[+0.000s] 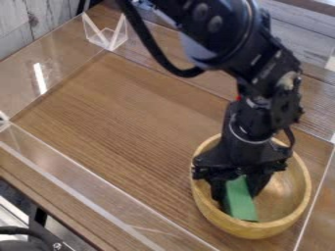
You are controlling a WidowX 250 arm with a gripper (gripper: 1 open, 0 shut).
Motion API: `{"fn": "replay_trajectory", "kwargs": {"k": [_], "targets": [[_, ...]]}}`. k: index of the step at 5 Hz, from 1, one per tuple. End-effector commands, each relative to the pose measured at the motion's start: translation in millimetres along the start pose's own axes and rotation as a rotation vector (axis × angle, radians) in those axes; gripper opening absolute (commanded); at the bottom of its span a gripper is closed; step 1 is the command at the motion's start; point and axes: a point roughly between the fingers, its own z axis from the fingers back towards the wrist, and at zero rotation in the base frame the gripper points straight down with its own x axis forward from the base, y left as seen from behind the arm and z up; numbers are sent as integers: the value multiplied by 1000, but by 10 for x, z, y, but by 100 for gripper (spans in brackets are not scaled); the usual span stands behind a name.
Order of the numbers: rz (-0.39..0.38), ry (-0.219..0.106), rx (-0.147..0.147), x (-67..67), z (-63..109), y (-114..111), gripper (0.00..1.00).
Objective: Remove the green block from the brown bowl and put it on the table
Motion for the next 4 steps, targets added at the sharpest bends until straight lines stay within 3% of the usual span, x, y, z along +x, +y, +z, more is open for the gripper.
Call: {"fn": "replay_trajectory", "kwargs": {"k": [1,2,4], "targets": [[-25,-37,-70,165,265,-86,0],[-75,-47,-86,150,372,-126,0],[-146,-57,-91,118,504,-261,0]]}}
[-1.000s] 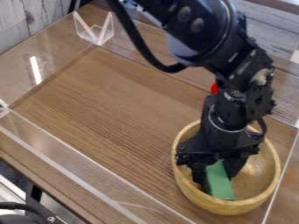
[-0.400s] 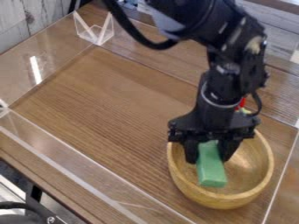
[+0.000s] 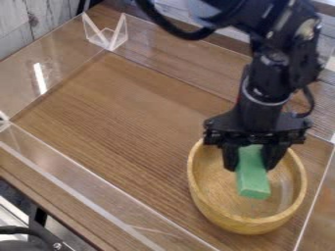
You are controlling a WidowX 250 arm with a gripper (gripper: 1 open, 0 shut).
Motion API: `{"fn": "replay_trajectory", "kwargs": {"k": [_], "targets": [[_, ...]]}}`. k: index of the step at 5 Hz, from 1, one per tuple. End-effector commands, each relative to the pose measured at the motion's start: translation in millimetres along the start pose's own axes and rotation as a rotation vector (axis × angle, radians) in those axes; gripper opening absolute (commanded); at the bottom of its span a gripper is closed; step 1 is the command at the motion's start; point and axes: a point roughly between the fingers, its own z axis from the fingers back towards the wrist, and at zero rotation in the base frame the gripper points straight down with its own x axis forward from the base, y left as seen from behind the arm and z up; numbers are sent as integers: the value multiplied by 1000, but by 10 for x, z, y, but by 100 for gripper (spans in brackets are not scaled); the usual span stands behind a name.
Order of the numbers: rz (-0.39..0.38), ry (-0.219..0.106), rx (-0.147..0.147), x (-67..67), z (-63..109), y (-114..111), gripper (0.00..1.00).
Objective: Remove the green block from the brown bowl and put it on the table
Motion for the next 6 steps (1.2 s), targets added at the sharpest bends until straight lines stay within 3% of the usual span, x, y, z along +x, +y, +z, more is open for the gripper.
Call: {"fn": "replay_trajectory", "kwargs": {"k": [1,3,4,5,6], "targets": [[-6,-58,-67,125,358,-139,0],[71,-100,-110,186,565,28,0],[65,-108,-136,287,569,105,0],[57,-111,-157,329,559,97,0],[75,-120,-162,276,570,-1,0]]}}
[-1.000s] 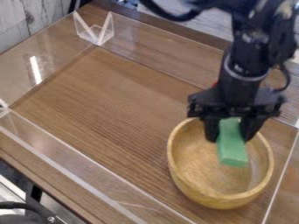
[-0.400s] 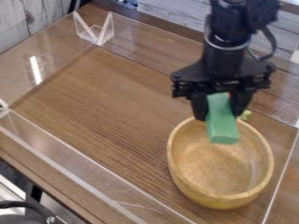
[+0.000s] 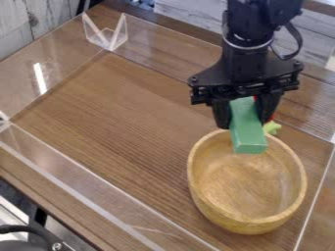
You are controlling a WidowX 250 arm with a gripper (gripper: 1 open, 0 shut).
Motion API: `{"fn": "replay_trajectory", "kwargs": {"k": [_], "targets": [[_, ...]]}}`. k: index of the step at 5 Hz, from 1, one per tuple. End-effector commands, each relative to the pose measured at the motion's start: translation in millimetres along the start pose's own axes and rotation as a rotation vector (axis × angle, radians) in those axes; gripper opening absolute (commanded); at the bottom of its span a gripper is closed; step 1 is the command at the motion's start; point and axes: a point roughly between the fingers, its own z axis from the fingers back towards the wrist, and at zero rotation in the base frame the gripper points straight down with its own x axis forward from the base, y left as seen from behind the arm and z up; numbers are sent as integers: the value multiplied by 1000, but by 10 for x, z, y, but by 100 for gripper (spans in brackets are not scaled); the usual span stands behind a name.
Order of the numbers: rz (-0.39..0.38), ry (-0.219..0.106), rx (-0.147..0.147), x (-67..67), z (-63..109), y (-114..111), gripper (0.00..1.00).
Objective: Remove the green block from the brown bowl and put it on the table
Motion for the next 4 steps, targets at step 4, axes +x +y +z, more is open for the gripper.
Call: {"fn": "replay_trajectory", "kwargs": {"k": [4], "targets": [[346,-122,7,48,336,-277,0]]}}
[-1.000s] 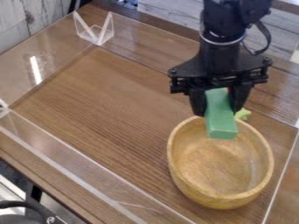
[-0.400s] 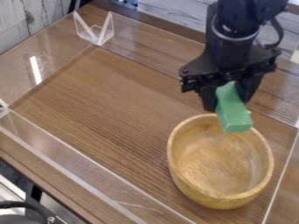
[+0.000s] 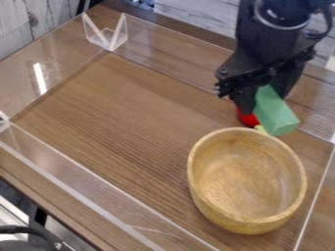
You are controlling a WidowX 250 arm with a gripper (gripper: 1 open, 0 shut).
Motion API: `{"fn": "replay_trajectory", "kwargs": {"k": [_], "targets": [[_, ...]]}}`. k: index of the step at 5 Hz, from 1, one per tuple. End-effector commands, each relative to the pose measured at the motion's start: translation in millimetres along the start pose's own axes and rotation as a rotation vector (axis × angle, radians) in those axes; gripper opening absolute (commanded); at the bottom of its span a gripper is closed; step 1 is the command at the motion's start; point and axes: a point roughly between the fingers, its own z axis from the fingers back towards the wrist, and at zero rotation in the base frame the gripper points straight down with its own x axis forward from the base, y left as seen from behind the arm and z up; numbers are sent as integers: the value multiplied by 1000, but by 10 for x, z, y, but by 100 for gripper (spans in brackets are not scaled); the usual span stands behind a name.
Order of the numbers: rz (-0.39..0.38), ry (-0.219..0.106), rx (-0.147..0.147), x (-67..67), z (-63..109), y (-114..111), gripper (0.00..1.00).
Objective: Remove the green block from the brown bowl and put it on the table
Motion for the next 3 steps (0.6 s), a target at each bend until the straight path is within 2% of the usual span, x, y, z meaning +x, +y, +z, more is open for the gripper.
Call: {"fn": "replay_trajectory", "kwargs": {"k": [1,2,3], "targets": [[73,-27,-32,-183,256,-95,0],[120,-19,-23,-456,325,-139,0],[91,0,-38,-565,284,-143,0]]}}
